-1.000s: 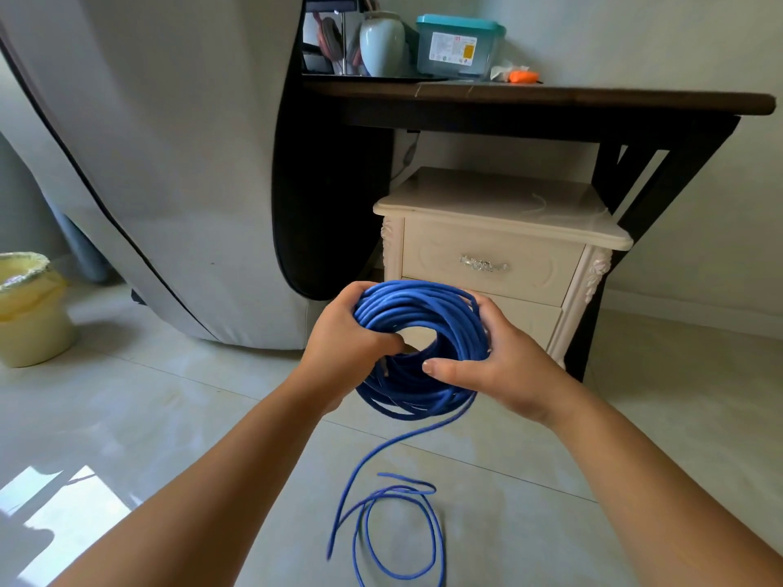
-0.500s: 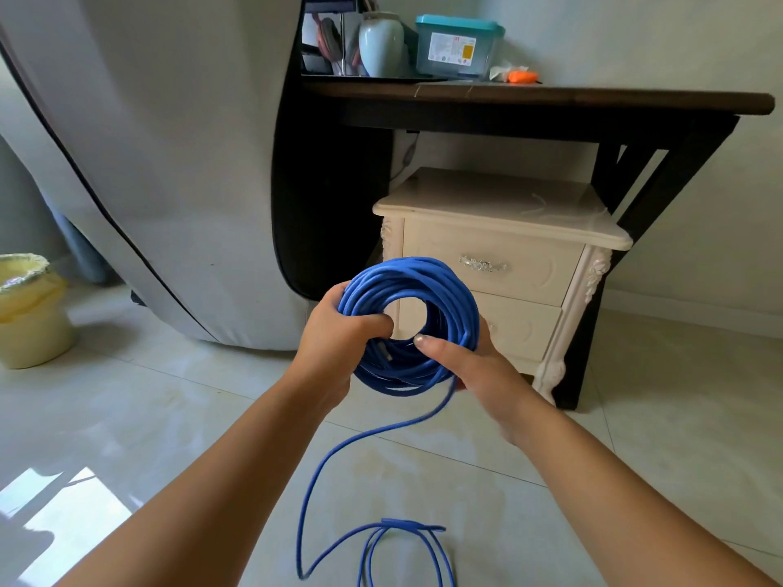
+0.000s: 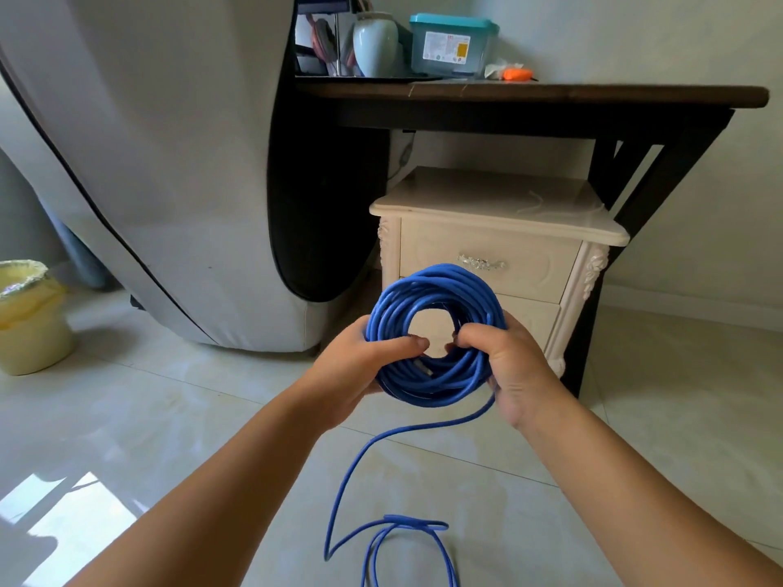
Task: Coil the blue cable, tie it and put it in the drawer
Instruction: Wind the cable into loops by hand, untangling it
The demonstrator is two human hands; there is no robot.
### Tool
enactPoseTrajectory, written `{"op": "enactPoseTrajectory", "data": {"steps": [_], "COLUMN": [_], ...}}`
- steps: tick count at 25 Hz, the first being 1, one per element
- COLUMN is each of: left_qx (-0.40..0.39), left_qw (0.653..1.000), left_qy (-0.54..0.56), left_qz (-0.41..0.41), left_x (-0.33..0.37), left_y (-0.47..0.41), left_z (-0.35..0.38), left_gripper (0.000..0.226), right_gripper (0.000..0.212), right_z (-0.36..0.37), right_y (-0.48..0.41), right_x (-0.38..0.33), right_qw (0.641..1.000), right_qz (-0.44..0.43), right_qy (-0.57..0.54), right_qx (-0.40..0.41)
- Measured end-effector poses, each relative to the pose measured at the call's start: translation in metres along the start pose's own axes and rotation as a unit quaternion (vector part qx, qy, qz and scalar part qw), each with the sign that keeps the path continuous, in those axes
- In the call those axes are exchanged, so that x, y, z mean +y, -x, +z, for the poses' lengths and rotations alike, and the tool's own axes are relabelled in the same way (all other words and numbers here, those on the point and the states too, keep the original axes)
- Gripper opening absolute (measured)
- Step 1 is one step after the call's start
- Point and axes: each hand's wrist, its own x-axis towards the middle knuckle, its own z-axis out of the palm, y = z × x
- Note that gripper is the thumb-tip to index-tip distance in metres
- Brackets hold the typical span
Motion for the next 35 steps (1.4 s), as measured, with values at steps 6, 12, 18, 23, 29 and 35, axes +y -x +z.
{"op": "enactPoseTrajectory", "data": {"steps": [6,12,18,23,29,35], "left_qx": [0.007,0.044,0.131,0.195,0.218,0.210], "left_qw": [0.939,0.847,0.899,0.971,0.975,0.975], "left_qy": [-0.312,-0.472,-0.371,-0.110,0.009,0.053], "left_qz": [0.144,0.238,0.194,0.082,0.043,0.040], "left_x": [0.012,0.000,0.005,0.010,0.010,0.014], "left_y": [0.000,-0.012,-0.008,-0.009,-0.014,-0.009], "left_z": [-0.004,0.015,0.012,0.000,-0.010,-0.010], "left_gripper": [0.109,0.078,0.036,0.037,0.034,0.025], "right_gripper": [0.037,0.043,0.079,0.059,0.057,0.036], "right_z": [-0.001,0.016,-0.001,-0.008,0.011,0.020], "right_y": [0.007,0.020,0.020,0.017,0.017,0.016], "right_x": [-0.015,-0.013,-0.017,-0.004,0.007,0.006], "right_qw": [0.929,0.811,0.918,0.987,0.989,0.977], "right_qz": [-0.097,-0.205,-0.126,-0.056,-0.071,-0.139], "right_qy": [0.357,0.546,0.365,0.111,0.094,0.160], "right_qx": [-0.009,-0.040,-0.089,-0.097,-0.083,0.010]}}
